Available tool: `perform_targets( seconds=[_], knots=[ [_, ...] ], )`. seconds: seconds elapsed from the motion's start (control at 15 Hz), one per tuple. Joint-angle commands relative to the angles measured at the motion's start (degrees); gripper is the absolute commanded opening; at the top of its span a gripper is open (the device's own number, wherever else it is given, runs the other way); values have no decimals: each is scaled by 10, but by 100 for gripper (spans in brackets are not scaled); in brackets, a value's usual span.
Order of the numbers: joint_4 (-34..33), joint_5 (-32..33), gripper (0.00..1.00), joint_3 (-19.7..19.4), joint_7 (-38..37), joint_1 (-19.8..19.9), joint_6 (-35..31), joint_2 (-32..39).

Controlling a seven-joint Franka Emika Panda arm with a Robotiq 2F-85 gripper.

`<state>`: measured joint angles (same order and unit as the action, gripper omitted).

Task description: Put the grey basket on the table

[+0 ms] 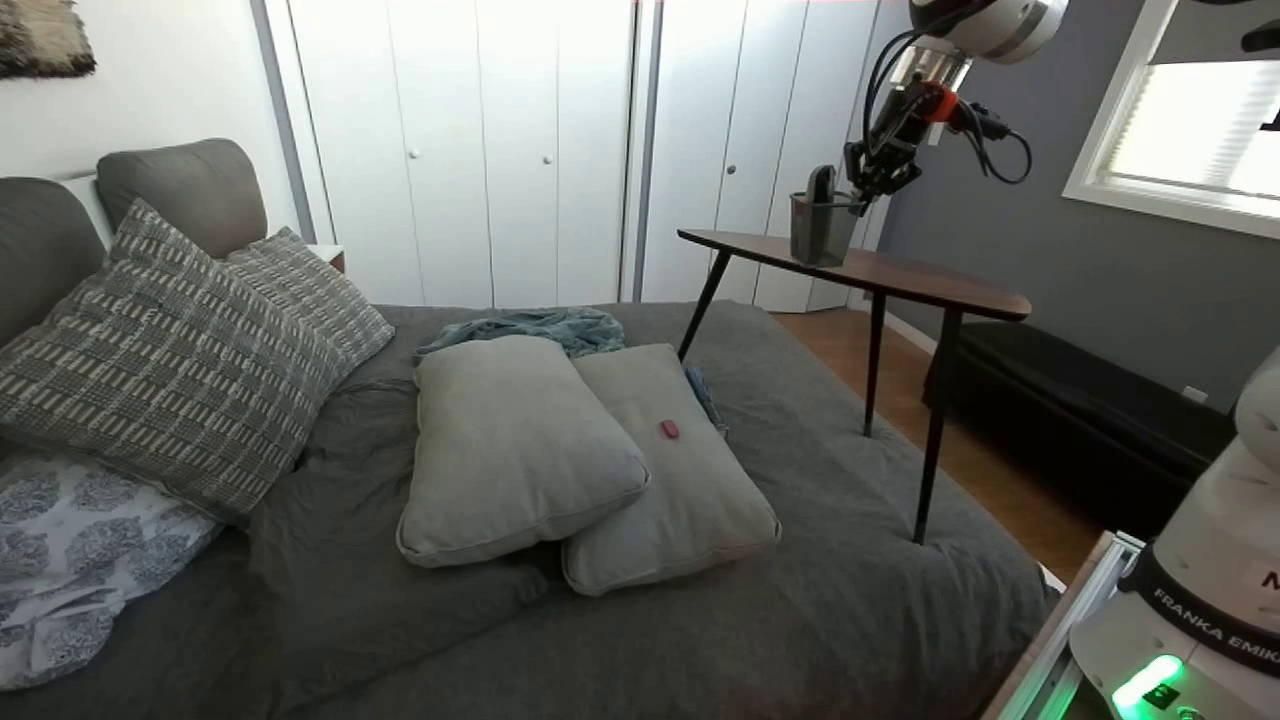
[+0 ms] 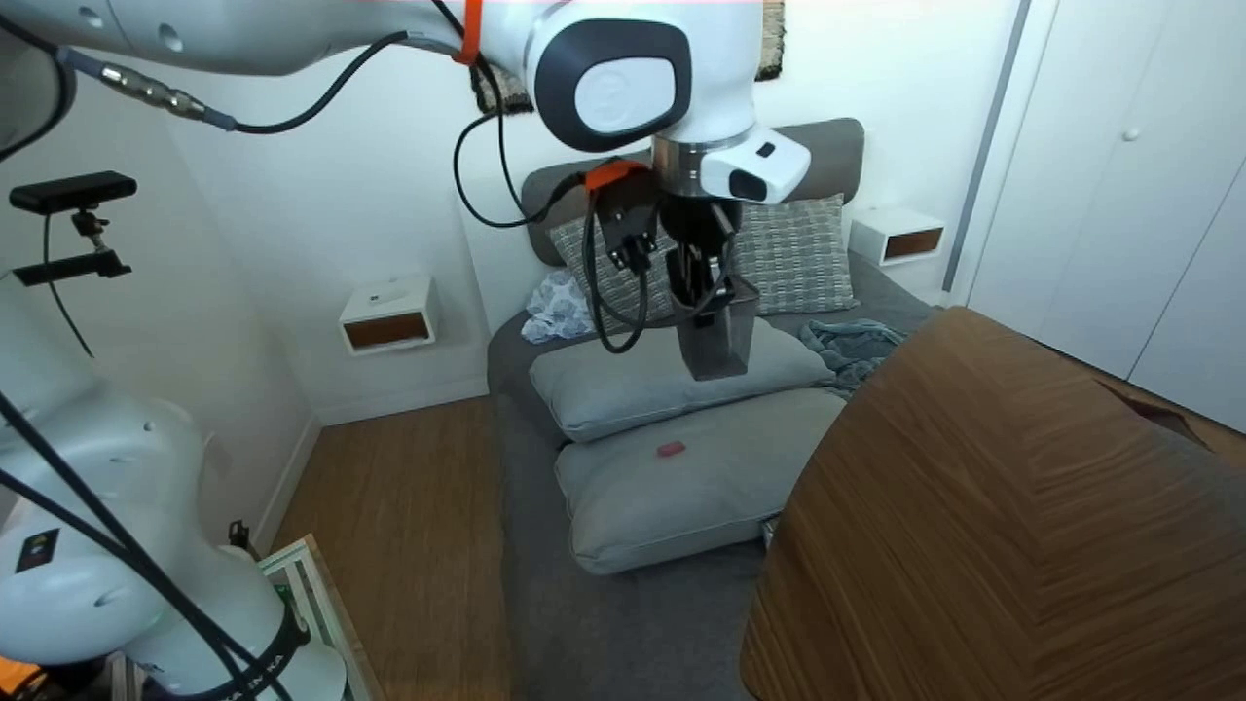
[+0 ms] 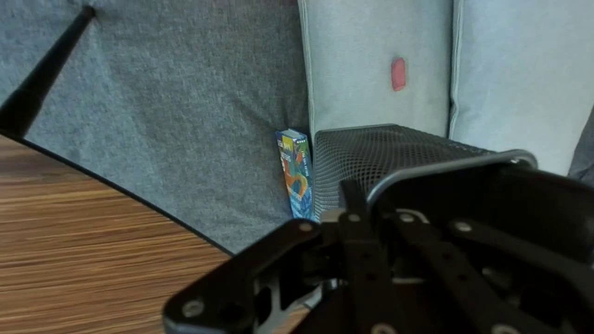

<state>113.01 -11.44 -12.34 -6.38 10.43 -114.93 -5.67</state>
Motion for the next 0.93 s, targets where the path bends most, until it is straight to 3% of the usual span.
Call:
perform_targets(
  seconds=[0.0,0.4,0.87],
  knots=[
    [-71,-62,2,-33,-22,31,52,38],
    [-140,-148,2,-68,-88,77,34,114],
    [-224,-140,2,-71,-164,107,39,198]
  ],
)
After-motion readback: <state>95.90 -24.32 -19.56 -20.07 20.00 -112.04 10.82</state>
